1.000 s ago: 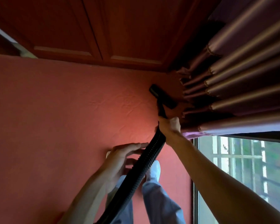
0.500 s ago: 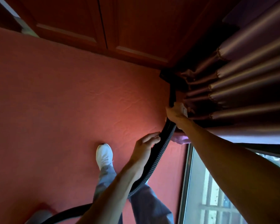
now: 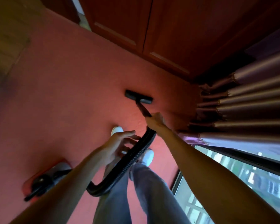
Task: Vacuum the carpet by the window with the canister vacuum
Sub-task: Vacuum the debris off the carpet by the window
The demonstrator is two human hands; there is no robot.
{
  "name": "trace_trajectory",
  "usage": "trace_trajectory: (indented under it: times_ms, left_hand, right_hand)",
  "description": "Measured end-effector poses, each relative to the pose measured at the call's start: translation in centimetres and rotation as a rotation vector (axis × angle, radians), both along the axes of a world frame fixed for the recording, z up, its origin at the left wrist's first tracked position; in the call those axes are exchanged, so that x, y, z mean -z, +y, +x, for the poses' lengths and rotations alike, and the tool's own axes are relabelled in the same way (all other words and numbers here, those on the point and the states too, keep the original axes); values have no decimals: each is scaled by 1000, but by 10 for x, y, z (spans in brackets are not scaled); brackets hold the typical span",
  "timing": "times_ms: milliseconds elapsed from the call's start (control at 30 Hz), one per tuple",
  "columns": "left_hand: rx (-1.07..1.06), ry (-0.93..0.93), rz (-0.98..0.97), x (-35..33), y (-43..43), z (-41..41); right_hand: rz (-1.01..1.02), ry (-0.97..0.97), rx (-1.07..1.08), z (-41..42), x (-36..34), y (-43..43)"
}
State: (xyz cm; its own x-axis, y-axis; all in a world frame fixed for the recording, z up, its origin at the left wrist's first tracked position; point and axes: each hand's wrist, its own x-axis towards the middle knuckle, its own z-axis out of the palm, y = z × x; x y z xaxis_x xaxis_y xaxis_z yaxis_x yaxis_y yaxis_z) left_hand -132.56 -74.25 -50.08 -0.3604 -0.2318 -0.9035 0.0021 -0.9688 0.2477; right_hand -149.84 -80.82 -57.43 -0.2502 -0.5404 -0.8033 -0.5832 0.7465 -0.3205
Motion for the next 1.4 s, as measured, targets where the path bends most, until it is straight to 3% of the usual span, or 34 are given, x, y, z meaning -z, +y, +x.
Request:
trace_trajectory:
  times_ms: [200,367,733,900,1133,1400]
  left_hand:
    - [-227,-94,-15,-22,14,62]
    - [-304,-25,8,-37,18,103]
    - [-677,-94,-118,-79,-70,151]
    - [-781,-134,-160,-52,-101,166]
    - [-804,-116,-65,-1,-153,179]
    - [-996,-159,-124,36,-259,209]
  right_hand:
    - [19,16,-246,97,-20,-22]
    - [42,80,-451,144,-31,-34]
    - [-23,143,-626,236,-88,-165]
    - [-31,173,-637,266,-58,-201]
    - [-42,143,-745,284,4,-247]
    - [-78,92,-808,353,39,-372]
